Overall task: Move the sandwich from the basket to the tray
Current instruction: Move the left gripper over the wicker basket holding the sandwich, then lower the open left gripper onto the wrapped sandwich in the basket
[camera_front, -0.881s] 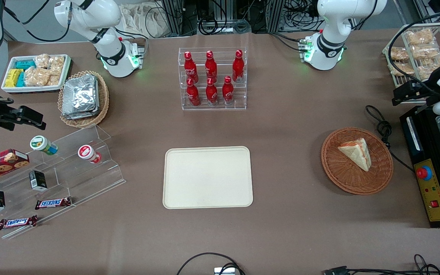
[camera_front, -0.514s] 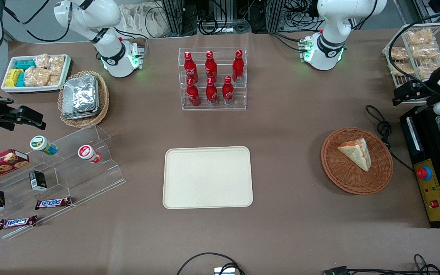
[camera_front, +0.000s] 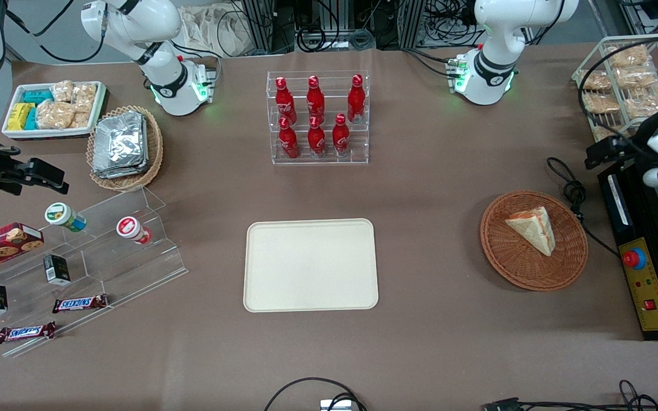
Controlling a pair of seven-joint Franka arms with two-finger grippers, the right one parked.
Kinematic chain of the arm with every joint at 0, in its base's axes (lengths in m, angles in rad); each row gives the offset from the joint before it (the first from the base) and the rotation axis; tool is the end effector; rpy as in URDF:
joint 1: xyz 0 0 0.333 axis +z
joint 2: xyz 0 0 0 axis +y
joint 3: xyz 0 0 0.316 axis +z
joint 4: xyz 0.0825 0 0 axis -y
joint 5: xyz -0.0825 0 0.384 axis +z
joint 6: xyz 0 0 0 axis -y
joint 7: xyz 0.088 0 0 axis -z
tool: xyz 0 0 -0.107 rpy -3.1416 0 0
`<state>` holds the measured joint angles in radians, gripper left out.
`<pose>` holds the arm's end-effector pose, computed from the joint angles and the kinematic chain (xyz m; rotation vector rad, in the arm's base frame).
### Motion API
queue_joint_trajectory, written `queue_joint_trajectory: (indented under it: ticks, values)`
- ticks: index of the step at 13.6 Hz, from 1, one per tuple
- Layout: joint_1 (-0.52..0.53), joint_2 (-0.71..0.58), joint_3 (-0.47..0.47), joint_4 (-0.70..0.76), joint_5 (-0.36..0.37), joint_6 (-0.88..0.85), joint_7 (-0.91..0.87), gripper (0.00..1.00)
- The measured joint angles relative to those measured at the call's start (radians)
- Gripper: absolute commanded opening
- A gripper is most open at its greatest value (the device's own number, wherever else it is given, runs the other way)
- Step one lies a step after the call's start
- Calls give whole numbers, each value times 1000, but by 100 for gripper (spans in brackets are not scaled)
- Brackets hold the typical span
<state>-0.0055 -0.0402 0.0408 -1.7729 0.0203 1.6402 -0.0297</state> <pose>0.5393 0.0214 0.5569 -3.1185 -0.0976 0.1445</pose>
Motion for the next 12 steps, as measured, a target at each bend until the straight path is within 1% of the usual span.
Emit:
queue_joint_trajectory:
  ticks: [4, 12]
  values:
    - [0, -7, 1, -165, 1, 178, -152, 100]
    - [6, -20, 2, -444, 49, 521, -413, 100]
